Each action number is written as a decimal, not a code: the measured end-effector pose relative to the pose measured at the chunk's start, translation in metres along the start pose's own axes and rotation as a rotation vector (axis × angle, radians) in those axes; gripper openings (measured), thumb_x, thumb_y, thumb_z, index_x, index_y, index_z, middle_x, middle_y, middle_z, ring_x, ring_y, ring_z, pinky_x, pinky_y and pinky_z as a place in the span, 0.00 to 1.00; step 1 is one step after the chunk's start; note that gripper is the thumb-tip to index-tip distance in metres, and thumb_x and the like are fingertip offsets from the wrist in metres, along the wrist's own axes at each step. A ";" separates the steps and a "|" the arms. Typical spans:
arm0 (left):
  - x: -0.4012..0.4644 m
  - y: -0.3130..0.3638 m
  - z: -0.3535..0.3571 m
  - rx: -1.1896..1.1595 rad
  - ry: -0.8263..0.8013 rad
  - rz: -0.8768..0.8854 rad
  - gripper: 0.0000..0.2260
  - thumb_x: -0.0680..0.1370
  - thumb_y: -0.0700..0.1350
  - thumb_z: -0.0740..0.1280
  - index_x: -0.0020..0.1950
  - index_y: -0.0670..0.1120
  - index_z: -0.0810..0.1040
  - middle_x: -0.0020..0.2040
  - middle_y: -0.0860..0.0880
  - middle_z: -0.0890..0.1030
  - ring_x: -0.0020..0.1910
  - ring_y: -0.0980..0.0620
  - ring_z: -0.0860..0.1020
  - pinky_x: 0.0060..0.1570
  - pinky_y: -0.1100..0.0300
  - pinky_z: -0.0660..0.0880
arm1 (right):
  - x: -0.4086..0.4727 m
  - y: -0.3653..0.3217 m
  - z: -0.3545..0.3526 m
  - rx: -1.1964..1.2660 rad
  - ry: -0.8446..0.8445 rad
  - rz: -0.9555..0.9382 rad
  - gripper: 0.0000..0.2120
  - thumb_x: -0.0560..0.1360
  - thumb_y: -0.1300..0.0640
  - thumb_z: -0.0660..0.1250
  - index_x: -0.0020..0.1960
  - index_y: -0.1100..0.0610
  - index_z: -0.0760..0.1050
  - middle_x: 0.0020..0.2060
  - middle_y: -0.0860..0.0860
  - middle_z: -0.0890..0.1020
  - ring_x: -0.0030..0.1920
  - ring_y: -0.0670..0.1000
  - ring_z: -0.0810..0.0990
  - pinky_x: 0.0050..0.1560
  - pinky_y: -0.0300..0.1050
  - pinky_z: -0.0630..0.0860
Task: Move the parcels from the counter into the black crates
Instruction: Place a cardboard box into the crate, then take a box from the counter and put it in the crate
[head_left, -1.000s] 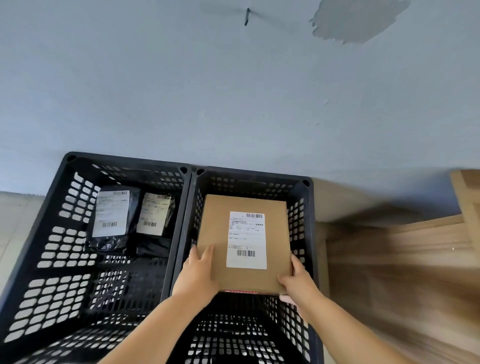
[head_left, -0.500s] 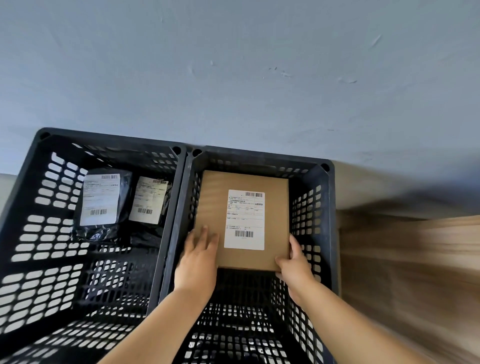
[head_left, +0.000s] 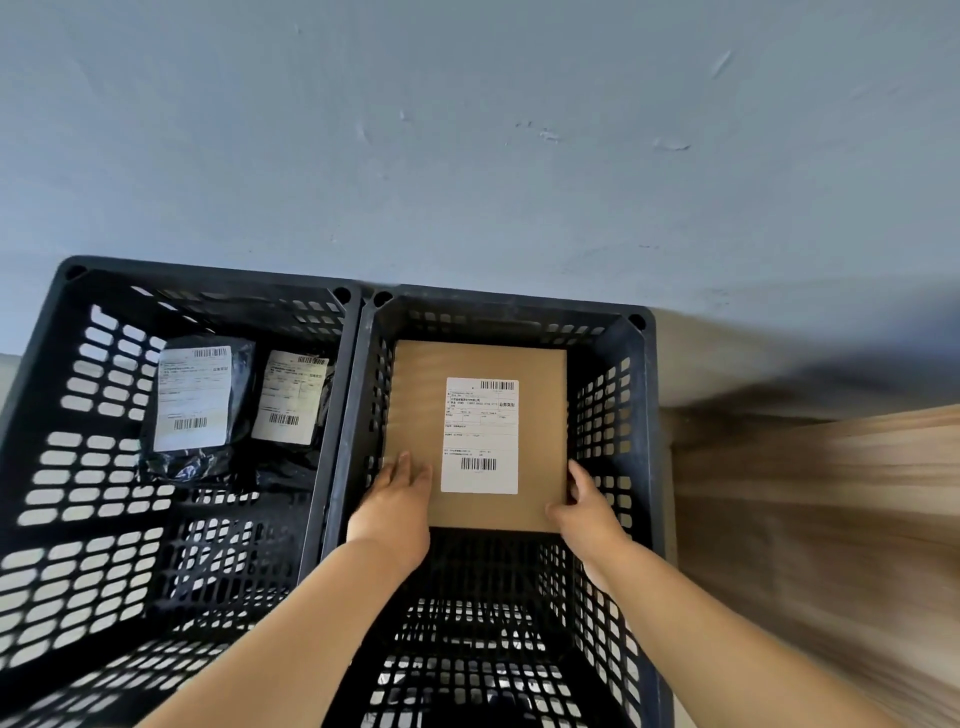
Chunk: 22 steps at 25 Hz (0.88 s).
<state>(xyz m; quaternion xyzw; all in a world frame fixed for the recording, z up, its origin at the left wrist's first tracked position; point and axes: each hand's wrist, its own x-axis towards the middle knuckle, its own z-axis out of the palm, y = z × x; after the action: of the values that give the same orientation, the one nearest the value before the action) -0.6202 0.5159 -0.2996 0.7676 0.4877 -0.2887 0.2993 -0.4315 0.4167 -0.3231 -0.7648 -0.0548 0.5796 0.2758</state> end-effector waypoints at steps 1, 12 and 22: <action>-0.003 0.003 -0.005 -0.013 0.030 0.023 0.30 0.78 0.33 0.58 0.78 0.47 0.54 0.78 0.46 0.55 0.77 0.47 0.51 0.72 0.55 0.59 | -0.004 -0.003 -0.001 -0.038 0.035 -0.007 0.33 0.79 0.68 0.60 0.78 0.52 0.51 0.72 0.53 0.67 0.65 0.50 0.71 0.60 0.40 0.69; -0.098 0.051 -0.100 -0.070 0.209 0.279 0.19 0.81 0.45 0.57 0.72 0.51 0.68 0.66 0.50 0.75 0.65 0.50 0.71 0.57 0.55 0.74 | -0.148 -0.068 -0.017 -0.203 0.178 -0.224 0.14 0.79 0.60 0.58 0.62 0.48 0.72 0.54 0.43 0.78 0.49 0.42 0.76 0.40 0.34 0.72; -0.241 0.154 -0.190 -0.032 0.374 0.684 0.15 0.81 0.47 0.56 0.66 0.54 0.73 0.63 0.55 0.78 0.61 0.54 0.76 0.59 0.57 0.73 | -0.345 -0.091 -0.076 0.001 0.531 -0.519 0.10 0.78 0.58 0.62 0.48 0.44 0.78 0.45 0.42 0.82 0.47 0.42 0.79 0.46 0.38 0.77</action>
<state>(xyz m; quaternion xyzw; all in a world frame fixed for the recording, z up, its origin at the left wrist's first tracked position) -0.5351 0.4650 0.0292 0.9205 0.2542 -0.0195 0.2962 -0.4515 0.3266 0.0302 -0.8492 -0.1732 0.2719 0.4184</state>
